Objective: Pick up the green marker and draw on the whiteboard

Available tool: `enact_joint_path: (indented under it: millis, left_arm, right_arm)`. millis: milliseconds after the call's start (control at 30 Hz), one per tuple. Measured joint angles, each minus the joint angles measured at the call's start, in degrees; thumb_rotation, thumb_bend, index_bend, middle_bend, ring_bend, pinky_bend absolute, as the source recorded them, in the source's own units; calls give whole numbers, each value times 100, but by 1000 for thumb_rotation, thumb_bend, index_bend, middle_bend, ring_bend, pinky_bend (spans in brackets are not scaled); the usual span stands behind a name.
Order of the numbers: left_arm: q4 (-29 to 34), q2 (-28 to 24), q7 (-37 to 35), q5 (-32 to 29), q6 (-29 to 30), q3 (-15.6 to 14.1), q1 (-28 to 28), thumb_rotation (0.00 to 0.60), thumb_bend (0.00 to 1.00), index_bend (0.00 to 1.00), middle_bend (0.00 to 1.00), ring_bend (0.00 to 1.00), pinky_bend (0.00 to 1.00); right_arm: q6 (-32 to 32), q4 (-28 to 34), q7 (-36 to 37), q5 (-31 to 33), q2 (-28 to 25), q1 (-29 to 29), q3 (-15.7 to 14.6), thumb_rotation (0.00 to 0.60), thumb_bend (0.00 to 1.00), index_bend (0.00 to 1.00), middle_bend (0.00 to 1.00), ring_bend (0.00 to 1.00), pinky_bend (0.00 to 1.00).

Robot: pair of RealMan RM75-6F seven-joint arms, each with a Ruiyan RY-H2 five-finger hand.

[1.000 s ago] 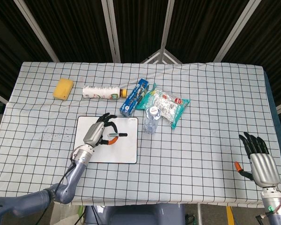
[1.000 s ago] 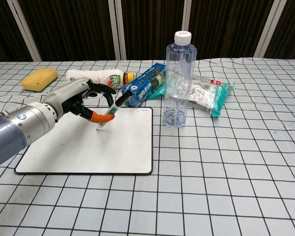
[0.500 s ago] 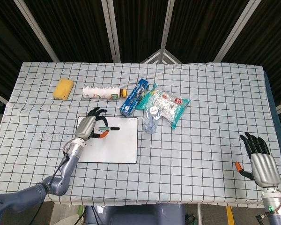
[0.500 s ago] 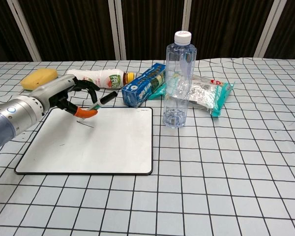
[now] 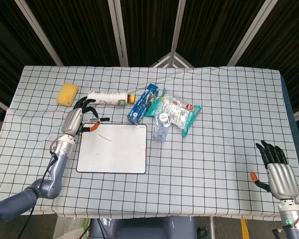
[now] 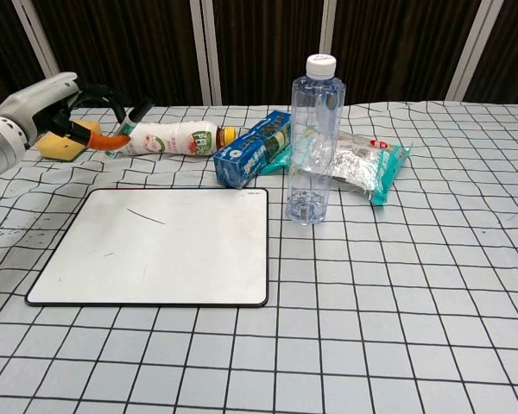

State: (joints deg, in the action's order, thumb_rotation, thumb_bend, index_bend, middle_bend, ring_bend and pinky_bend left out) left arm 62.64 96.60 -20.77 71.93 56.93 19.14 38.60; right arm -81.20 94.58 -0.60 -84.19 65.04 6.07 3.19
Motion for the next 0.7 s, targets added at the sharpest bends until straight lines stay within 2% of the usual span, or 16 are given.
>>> enact_joint_path:
  millis: [267, 433, 700]
  left_arm:
    - [798, 105, 214, -156, -122, -183, -24, 600, 512, 733, 158, 5, 51]
    - [1000, 380, 460, -246, -182, -311, 12, 600, 512, 733, 158, 5, 51]
    - [1158, 640, 861, -404, -185, -333, 106, 600, 512, 732, 158, 5, 52]
  right_arm:
    - [10, -4, -2, 42, -7, 2, 22, 600, 350, 0, 0, 0, 0]
    - [20, -16, 23, 43, -15, 7, 26, 600, 350, 0, 0, 0, 0]
    - [22, -35, 46, 30, -22, 14, 31, 600, 350, 0, 0, 0, 0]
